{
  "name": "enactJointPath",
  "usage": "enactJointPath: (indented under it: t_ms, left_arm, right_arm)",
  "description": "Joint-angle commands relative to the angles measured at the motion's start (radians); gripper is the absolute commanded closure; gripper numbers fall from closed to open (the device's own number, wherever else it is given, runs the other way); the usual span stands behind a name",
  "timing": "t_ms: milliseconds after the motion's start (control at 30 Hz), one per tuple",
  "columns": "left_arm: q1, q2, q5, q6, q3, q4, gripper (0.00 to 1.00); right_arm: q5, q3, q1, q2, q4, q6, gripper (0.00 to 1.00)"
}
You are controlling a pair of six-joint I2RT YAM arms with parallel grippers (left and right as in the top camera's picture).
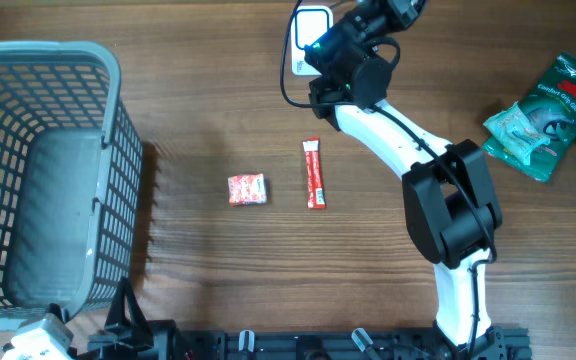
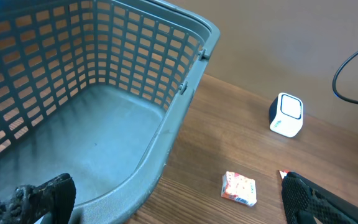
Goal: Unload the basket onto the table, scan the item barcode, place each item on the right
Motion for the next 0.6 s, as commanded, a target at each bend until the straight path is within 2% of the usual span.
enactJointPath:
  t_ms: [0,267,367,467,567]
  left_arm:
    - [-0.005,-0.008,0.005,-0.001,0.001,0.003,0.00]
    - [-0.005,-0.008,0.005,-0.001,0.001,0.003,0.00]
    - [-0.005,-0.008,0.005,-0.001,0.001,0.003,0.00]
    - [-0.005,-0.008,0.005,-0.001,0.001,0.003,0.00]
    - [-0.005,-0.008,0.005,-0.001,0.001,0.003,0.00]
  right_arm:
    - [-0.170,0.012,-0.006,-0.027,0.084,-0.039,0.96]
    - [-0.212,0.012,-0.054,-0.119,0.083,0.008,0.95]
    - [-0.159,0.012,-0.074,-0.172,0.083,0.039,0.96]
    - [-0.092,0.012,-0.107,-0.224,0.083,0.157,0.96]
    - [-0.058,0.011,-0.160,-0.264,0.083,0.175,0.96]
